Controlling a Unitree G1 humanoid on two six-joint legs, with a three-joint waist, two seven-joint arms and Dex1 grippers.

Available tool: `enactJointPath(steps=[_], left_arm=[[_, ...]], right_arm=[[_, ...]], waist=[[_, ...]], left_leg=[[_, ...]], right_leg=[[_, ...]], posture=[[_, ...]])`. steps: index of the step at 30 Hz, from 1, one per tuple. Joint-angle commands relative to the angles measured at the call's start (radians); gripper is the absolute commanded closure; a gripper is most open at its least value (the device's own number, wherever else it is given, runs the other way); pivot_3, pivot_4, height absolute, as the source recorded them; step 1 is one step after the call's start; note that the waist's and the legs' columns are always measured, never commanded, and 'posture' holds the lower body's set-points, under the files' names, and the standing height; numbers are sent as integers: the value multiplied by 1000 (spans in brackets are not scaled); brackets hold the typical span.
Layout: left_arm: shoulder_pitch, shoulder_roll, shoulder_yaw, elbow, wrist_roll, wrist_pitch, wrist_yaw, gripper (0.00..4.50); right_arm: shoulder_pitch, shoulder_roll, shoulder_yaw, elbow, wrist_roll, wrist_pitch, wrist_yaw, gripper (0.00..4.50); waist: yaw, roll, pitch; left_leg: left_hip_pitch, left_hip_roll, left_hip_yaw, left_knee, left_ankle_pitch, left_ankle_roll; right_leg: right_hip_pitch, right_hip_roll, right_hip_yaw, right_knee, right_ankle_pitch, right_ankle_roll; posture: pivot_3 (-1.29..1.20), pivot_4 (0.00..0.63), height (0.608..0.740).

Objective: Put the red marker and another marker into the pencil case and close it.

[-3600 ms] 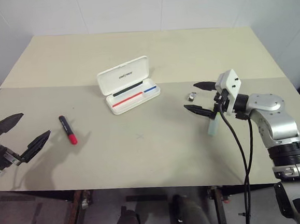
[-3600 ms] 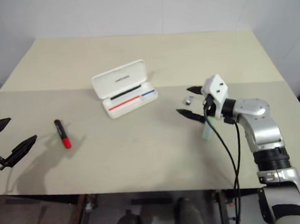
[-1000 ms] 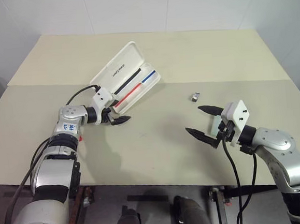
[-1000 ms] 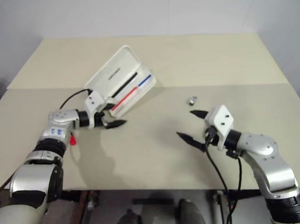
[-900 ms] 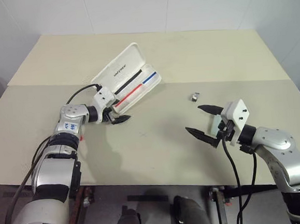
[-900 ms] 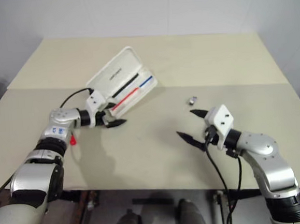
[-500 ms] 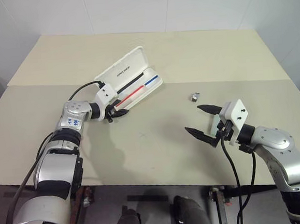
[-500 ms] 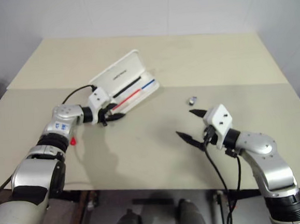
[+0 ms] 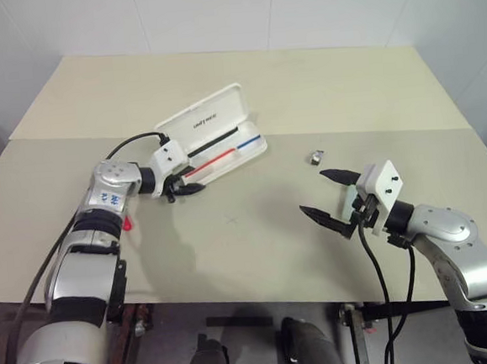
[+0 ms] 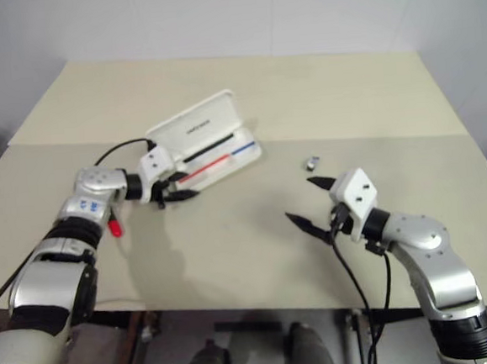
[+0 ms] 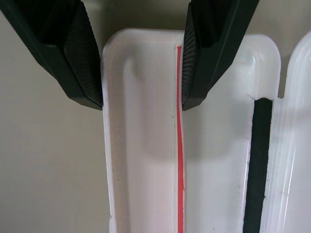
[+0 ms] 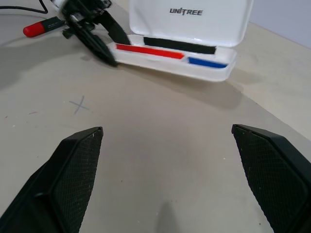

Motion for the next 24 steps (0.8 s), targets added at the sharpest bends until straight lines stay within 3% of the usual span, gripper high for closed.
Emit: enactJointPath(steps=[1, 8, 14, 24], left_arm=[[46, 58, -8, -145, -19, -43, -87, 2527], [239, 172, -4, -520, -80, 9, -238, 2527], [374, 206, 13, -799, -126, 149, -222, 2527], [411, 177, -30, -818, -91, 162, -142, 2527]], right_arm=[[-12, -11, -17, -18, 10, -11, 1, 0], [-2, -26, -31, -13, 16, -10, 13, 0], [24, -44, -49, -16, 25, -11, 24, 0], [9, -51, -52, 11, 21, -27, 31, 0]], waist=[[2, 0, 0], [4, 0, 0], [4, 0, 0], [1, 0, 0]], left_leg=[[-1, 0, 0, 0, 0, 0], [-1, 0, 0, 0, 0, 0], [-1, 0, 0, 1, 0, 1], [1, 0, 1, 2, 0, 1]], right_leg=[[0, 0, 0, -1, 0, 0], [0, 0, 0, -1, 0, 0], [0, 0, 1, 0, 0, 0], [0, 0, 3, 0, 0, 0]], posture=[[0, 150, 740], [0, 150, 740], [0, 150, 740], [0, 150, 740]])
